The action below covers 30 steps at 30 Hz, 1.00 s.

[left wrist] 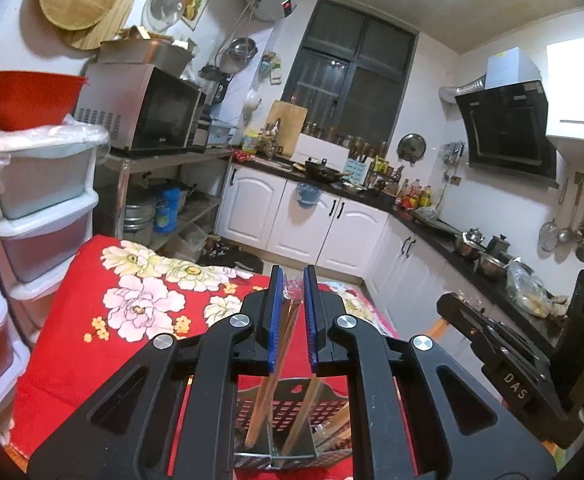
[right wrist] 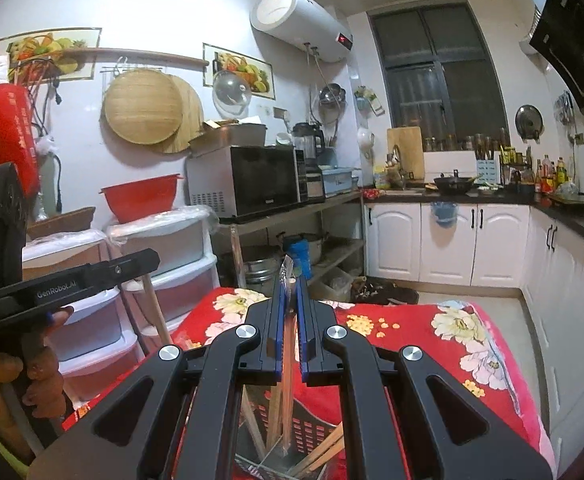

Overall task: Organize utensils
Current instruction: 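Lower both chopsticks into the caddy and open both grippers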

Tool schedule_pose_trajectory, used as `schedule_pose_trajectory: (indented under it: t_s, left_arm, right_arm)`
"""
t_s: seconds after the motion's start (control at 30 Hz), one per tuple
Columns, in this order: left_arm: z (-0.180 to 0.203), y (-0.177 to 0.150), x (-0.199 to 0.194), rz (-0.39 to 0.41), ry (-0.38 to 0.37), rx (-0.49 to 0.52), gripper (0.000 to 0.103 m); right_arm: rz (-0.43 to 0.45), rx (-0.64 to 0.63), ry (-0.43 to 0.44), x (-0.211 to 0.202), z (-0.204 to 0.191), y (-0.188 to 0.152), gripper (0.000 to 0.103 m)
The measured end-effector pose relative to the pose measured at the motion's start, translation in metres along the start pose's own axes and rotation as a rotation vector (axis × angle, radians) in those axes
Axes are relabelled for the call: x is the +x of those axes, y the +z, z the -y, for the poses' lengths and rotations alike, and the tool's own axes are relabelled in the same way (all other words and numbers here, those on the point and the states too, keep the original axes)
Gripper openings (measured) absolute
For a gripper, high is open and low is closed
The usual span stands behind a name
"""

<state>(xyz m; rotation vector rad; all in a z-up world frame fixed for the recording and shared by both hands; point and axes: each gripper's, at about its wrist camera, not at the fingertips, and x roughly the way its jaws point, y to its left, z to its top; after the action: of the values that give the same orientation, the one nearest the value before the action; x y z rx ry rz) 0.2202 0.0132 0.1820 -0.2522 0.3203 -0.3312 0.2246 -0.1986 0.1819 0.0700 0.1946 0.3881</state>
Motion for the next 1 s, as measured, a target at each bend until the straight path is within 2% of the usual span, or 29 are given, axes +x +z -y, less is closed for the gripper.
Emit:
schedule_pose_trajectory:
  t_s: [0.33, 1.0]
  left_arm:
    - [-0.014, -0.018, 0.030, -0.044, 0.036, -0.031, 0.005]
    - [-0.024, -0.048, 0.053, -0.123, 0.054, -0.037, 0.005]
  right_arm:
    - [-0.047, -0.003, -0.051, 0.028, 0.011, -0.020, 0.006]
    - [-0.141, 0.028, -0.037, 0.052, 0.009, -0.056, 0.006]
